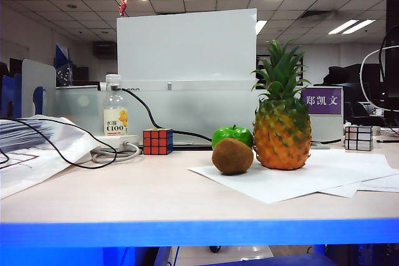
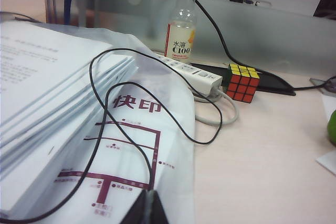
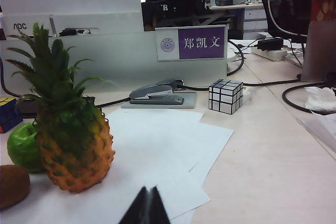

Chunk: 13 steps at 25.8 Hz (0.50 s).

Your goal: Arrange all the fruits from large to small from left to right in a row.

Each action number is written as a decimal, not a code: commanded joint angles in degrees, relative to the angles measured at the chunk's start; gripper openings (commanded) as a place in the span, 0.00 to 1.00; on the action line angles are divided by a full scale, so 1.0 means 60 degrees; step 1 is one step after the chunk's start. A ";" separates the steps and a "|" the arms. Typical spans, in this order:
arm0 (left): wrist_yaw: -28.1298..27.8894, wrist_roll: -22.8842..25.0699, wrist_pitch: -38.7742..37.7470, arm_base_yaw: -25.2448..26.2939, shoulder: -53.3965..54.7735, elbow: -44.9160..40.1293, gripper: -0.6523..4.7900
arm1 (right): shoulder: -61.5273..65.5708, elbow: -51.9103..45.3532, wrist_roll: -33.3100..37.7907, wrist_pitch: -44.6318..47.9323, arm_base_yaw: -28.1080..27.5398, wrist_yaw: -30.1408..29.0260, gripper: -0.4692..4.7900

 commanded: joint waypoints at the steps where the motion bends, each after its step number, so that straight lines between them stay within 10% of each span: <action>1: 0.0044 -0.0164 0.0120 -0.0011 -0.0015 0.0007 0.11 | -0.0015 -0.0073 0.0164 0.0098 0.0015 -0.0011 0.08; 13: 0.1067 -0.0240 0.0124 -0.0011 -0.0015 0.0007 0.11 | -0.0015 -0.0073 0.2532 0.0076 0.0018 -0.1093 0.08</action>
